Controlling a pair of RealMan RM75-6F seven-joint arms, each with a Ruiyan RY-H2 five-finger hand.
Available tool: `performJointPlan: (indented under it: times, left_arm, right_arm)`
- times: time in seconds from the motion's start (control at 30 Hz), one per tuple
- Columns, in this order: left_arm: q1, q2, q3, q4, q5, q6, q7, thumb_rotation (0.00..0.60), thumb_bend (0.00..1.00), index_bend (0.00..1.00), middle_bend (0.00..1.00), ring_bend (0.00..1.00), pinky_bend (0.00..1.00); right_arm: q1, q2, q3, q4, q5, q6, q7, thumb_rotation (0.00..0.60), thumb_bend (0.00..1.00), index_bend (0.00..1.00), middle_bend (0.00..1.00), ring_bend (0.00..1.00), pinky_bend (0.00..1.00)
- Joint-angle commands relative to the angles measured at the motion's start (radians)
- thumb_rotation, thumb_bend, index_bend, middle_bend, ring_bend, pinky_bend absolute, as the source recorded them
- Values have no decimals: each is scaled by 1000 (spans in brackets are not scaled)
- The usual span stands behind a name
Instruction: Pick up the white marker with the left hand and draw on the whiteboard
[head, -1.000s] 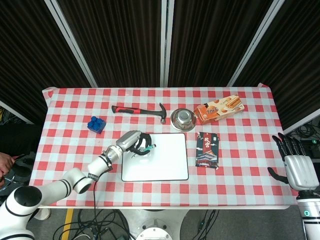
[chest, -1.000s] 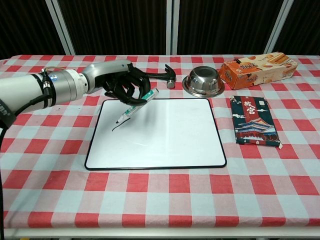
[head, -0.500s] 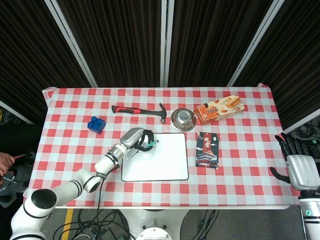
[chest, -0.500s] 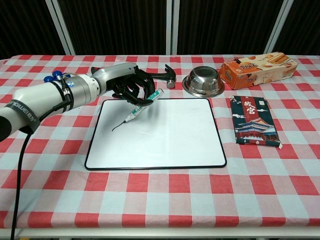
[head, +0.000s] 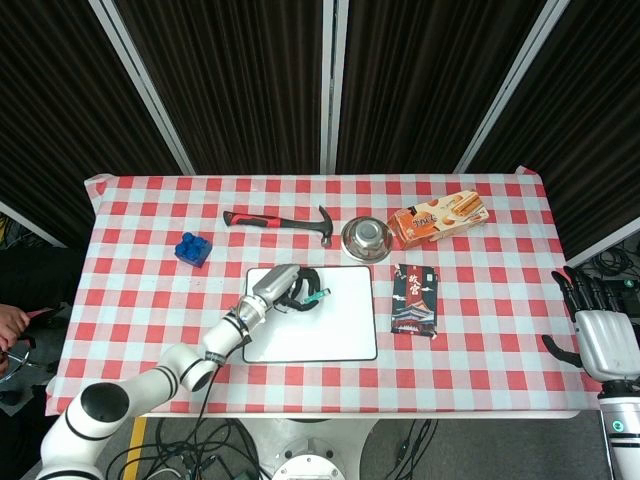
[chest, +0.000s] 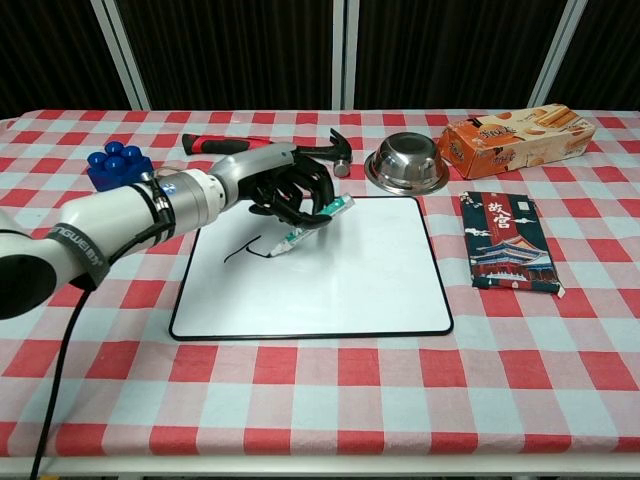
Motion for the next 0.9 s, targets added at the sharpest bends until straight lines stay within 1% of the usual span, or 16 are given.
performJointPlan:
  times: [0.03, 0.13, 0.3, 0.47, 0.6, 0.63, 0.7, 0.77, 0.83, 0.9]
  left_arm:
    - [-18, -15, -13, -8, 6, 13, 15, 600, 465, 545, 575, 718, 952]
    - [-27, -1, -27, -34, 12, 38, 24, 600, 465, 545, 575, 718, 952]
    - [-11, 76, -34, -123, 17, 83, 66, 600, 465, 546, 574, 718, 952]
    - [33, 138, -30, -167, -31, 61, 111, 600, 465, 546, 574, 718, 952]
    - [75, 209, -8, -196, -69, 19, 173, 600, 465, 545, 574, 718, 952]
    - [85, 231, 1, -205, -74, 11, 209, 600, 465, 545, 574, 716, 952]
    - [108, 290, 28, -235, -89, -5, 326, 600, 465, 545, 574, 713, 951]
    - [134, 356, 48, -289, -118, -12, 468, 600, 464, 545, 573, 707, 944]
    - [159, 403, 51, -339, -166, -5, 595, 600, 464, 545, 572, 704, 936]
    - [181, 446, 53, -390, -244, -6, 752, 600, 464, 545, 568, 704, 934]
  right_arm:
    - [-2, 1, 0, 2, 0, 4, 5, 600, 151, 0, 14, 0, 0]
    - [-4, 4, 1, 3, -3, 9, 9, 600, 151, 0, 14, 0, 0]
    - [0, -1, 0, 8, -15, 8, 18, 600, 150, 0, 13, 0, 0]
    - [1, -4, -2, 15, -27, 9, 30, 600, 150, 0, 13, 0, 0]
    - [-3, -3, -4, 18, -37, 19, 39, 600, 150, 0, 14, 0, 0]
    - [-3, -2, -5, 19, -39, 20, 40, 600, 150, 0, 13, 0, 0]
    - [-2, -2, -6, 21, -41, 17, 43, 600, 150, 0, 14, 0, 0]
    - [1, -3, -6, 23, -42, 11, 44, 600, 151, 0, 13, 0, 0]
    - [6, -6, -6, 25, -44, 6, 45, 600, 150, 0, 13, 0, 0]
    - [12, -10, -5, 26, -49, 1, 45, 600, 150, 0, 14, 0, 0]
